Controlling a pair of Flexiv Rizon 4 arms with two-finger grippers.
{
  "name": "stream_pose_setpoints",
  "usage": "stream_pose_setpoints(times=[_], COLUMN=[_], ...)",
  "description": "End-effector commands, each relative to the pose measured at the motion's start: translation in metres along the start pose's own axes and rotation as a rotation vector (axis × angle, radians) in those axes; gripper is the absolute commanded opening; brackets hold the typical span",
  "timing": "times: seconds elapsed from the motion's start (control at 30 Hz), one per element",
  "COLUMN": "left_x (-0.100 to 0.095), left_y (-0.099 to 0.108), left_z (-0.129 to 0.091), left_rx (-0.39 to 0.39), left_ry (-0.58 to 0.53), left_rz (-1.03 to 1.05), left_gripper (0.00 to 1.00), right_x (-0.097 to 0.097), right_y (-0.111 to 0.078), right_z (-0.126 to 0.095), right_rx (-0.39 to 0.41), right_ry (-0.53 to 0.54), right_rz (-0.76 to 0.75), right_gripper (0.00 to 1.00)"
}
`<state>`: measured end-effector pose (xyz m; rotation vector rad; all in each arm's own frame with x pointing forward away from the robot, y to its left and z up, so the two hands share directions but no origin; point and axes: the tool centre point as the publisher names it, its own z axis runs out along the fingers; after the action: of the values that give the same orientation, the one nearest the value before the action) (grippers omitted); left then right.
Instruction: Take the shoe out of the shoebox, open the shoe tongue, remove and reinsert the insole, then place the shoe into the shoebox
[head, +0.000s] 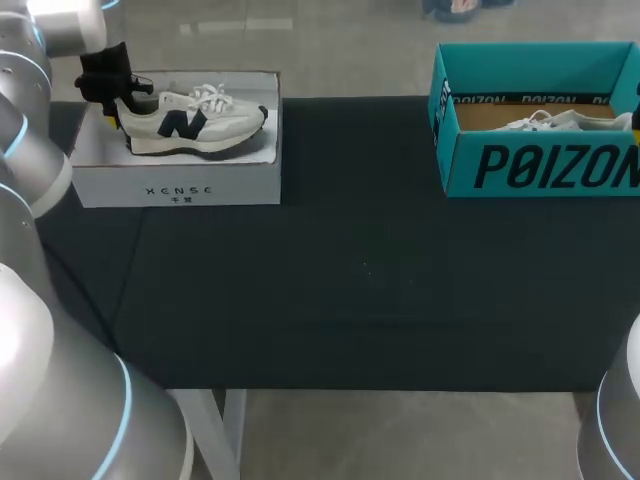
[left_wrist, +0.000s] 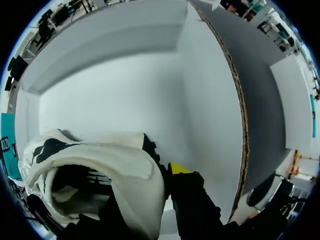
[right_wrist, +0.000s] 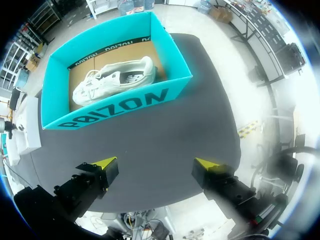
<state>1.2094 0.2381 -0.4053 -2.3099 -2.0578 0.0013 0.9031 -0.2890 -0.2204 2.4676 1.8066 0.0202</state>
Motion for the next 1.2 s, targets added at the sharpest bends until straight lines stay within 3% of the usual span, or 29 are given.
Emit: stream_pose_setpoints(times=[0.03, 0.23, 0.4, 0.6, 0.73, 1.2], left_x=[0.005, 0.007, 0.001, -0.021, -0.037, -0.081], left_y=[0.012, 0.01, 0.001, -0.025, -0.048, -0.137], left_z=[-0.004, -0.029, -0.07, -0.133, -0.16, -0.188], left_rx=[0.055, 0.016, -0.025, -0.093, -0.144, -0.319], left_ry=[-0.012, -0.018, -0.039, -0.036, -0.045, 0.08], left_rz=[0.008, 0.027, 0.018, 0.037, 0.049, 0.039], left_gripper=[0.0, 0.0, 0.0, 0.0, 0.0, 0.0], right_x=[0.0, 0.0, 0.0, 0.0, 0.0, 0.0], right_y=[0.0, 0.0, 0.0, 0.0, 0.0, 0.0], right_z=[0.0, 0.0, 0.0, 0.0, 0.0, 0.0], right_rx=[-0.001, -0.001, -0.001, -0.001, -0.001, -0.001], right_ry=[0.001, 0.001, 0.001, 0.001, 0.001, 0.001], right_rz=[0.001, 0.001, 0.001, 0.001, 0.001, 0.001], right_gripper=[1.0, 1.0, 1.0, 1.0, 1.0, 1.0])
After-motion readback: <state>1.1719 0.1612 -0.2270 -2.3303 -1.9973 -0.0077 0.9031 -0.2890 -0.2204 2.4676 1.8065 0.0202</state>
